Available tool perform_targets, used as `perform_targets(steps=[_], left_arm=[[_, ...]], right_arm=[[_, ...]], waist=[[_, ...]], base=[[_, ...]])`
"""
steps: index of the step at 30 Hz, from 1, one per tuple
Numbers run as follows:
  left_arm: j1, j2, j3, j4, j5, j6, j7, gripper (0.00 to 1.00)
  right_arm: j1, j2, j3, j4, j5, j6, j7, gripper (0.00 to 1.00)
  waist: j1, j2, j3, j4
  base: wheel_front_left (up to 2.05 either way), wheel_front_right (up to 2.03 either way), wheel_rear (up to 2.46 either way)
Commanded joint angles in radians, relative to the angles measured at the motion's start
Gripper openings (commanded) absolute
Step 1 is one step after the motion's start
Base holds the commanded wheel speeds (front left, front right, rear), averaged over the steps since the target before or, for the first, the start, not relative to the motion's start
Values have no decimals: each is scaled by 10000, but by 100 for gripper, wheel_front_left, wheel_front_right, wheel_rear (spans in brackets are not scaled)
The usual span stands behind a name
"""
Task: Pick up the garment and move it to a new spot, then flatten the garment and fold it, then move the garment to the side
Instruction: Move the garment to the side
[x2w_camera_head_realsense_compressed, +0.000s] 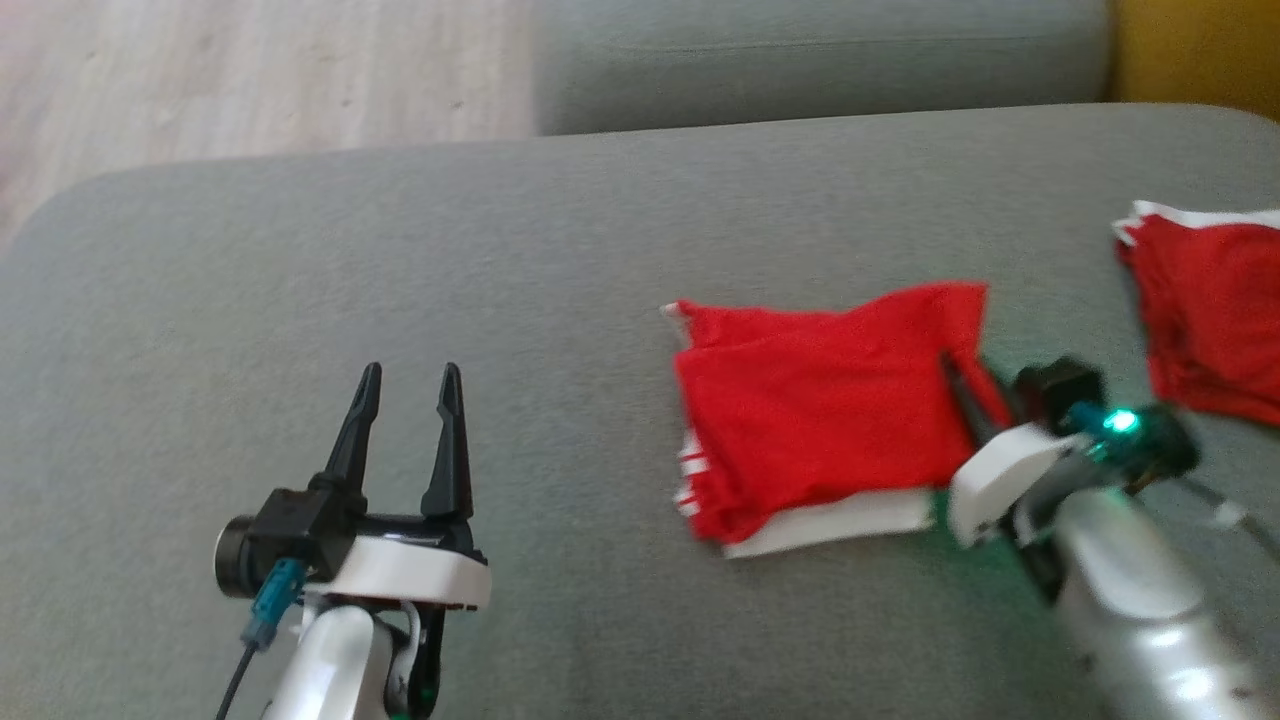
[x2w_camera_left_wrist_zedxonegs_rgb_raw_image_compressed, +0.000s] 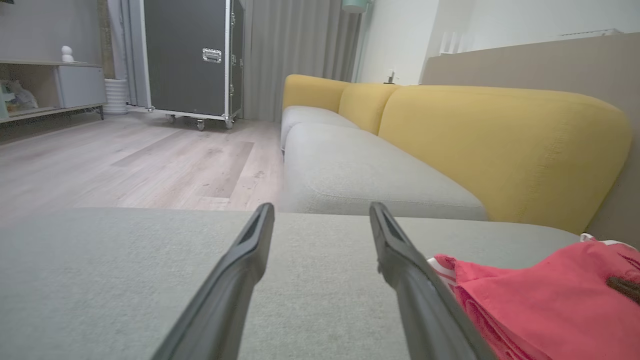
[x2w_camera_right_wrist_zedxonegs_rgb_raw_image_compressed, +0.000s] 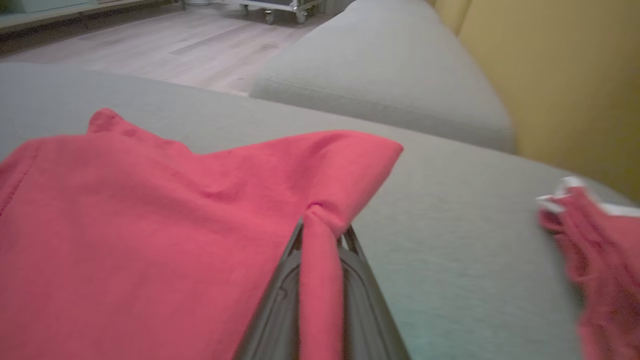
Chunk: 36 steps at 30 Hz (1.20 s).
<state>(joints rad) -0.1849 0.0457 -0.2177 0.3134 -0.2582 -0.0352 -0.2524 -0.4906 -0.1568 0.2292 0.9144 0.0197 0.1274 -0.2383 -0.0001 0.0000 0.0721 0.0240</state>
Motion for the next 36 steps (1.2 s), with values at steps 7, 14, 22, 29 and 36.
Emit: perform_targets(steps=[7,14,22,29,36], left_arm=[[-381,45,341,-671,-34,97,-93,100],[-735,45,411,-799,81,-27,-93,100],[-1164,45,417,-753,198,-177,-93,100],[-1408,45,419,-756,186,-242,-93,100],[-1459,45,558,-665,250,-292,-93,100]], right_arm=[[-1039,-1814,627,-1230,76,33,345,0],[-1925,-3508,376,-1420,509,33,1001,0],[-2768,-4433,-721,-717,74,33,1513,0],[-3039,-4859,-2100,19,-1021,33,1915,0],[-2927,-4570,-3386,132,-1838,33,1846,100]], waist=[[1,0,157,-855],[1,0,847,-1100],[1,0,1723,-846],[1,0,2123,-645],[1,0,2189,-603]], base=[[0,0,0],[0,0,0],[0,0,0],[0,0,0],[0,0,0]])
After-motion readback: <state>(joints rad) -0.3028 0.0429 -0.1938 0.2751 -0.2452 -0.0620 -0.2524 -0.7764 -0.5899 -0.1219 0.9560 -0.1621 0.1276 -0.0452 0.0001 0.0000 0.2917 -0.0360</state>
